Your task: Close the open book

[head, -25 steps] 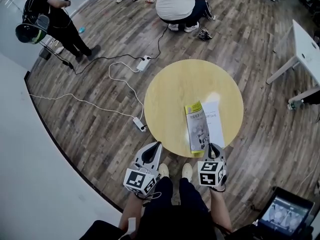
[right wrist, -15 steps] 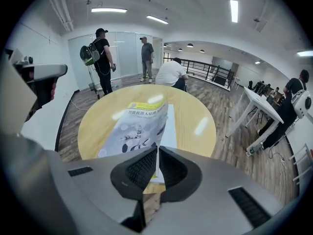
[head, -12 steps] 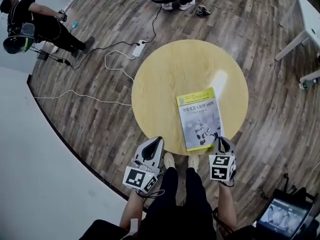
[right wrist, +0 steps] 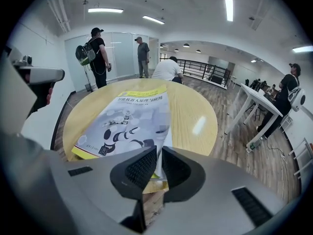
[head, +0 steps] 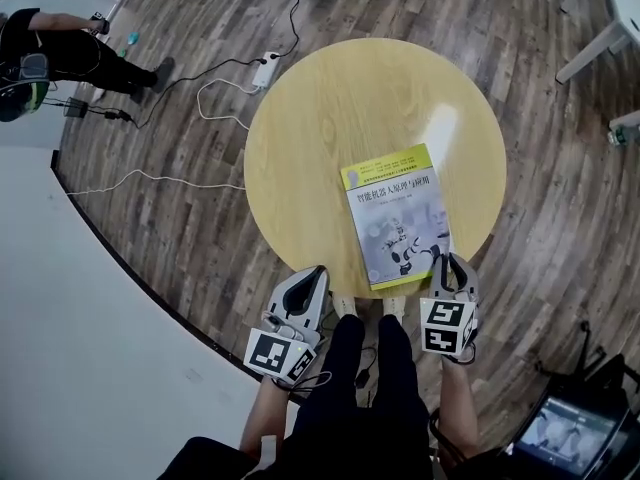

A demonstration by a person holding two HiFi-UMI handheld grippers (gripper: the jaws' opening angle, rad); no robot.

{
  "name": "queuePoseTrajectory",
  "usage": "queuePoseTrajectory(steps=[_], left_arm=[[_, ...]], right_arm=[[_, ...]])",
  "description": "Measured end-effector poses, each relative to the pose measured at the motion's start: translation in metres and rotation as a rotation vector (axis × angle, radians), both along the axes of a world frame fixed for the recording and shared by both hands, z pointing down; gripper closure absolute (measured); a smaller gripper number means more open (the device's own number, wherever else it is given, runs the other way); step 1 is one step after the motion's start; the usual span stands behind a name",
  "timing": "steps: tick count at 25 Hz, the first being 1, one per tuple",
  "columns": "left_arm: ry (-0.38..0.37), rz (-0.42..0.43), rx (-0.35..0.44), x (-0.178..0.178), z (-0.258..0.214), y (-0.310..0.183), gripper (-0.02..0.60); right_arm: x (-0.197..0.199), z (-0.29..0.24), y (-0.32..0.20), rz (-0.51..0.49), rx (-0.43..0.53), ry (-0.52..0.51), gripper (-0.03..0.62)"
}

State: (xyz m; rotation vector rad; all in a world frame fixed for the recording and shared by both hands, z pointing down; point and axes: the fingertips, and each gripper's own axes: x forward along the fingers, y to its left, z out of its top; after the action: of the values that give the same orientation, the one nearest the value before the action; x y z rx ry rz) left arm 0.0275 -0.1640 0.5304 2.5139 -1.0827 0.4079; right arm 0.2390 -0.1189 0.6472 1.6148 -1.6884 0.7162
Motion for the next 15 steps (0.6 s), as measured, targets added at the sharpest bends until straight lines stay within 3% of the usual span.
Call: queuePoseTrajectory(steps=[11, 15], left_arm=[[-0.003, 0.023, -0.011, 0.014, 0.007, 0.009, 0.584], [0.003, 0.02, -0.021, 0.021, 0.011, 0.012, 0.584]], right_arm=[[0.024, -0.003, 0.008, 0.072, 0.034, 0.059, 0.534], [0.026, -0.003, 0.008, 0.037, 0.036, 0.068, 0.536]])
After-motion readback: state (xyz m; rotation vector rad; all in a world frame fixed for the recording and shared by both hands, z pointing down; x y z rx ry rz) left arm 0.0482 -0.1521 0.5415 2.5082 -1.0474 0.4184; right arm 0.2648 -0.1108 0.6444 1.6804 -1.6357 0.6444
